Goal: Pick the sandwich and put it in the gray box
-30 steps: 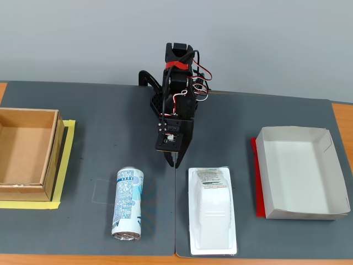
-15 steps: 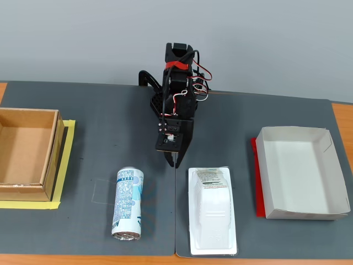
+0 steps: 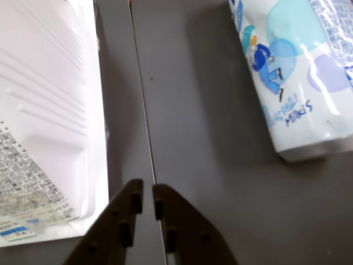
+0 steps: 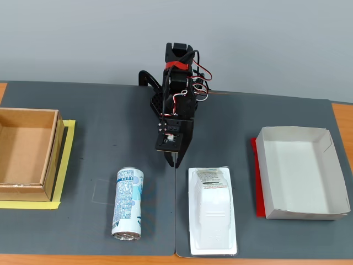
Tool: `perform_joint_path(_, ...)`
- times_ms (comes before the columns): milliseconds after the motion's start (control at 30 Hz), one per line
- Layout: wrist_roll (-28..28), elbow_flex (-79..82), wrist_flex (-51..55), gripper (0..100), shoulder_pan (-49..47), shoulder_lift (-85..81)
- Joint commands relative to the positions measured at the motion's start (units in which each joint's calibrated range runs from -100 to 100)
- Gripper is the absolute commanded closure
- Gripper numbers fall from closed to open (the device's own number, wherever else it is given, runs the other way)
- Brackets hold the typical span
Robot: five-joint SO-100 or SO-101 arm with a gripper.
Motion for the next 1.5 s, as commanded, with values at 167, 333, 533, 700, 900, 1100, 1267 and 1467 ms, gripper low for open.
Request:
perform_joint_path(167,0.1,0.3,-1.0,98,-0.1,0.0)
perform_joint_path(333,-0.1,0.1,-1.2,98,-0.2,0.9)
perform_joint_path(533,-0.1,-2.4,-0.6,98,-0.6,1.3)
perform_joint_path(700,-0.2,-7.8,-1.2,98,-3.1,6.6)
perform_joint_path(900,-0.2,-17.9,-1.2,98,-4.5,18.5)
perform_joint_path(1100,-0.6,-28.9,-1.3,98,-7.6,27.2)
perform_joint_path(1267,-3.0,-37.6,-1.3,98,-8.4,33.2)
perform_joint_path(1467,-5.5,-46.9,-1.3,98,-10.3,42.9)
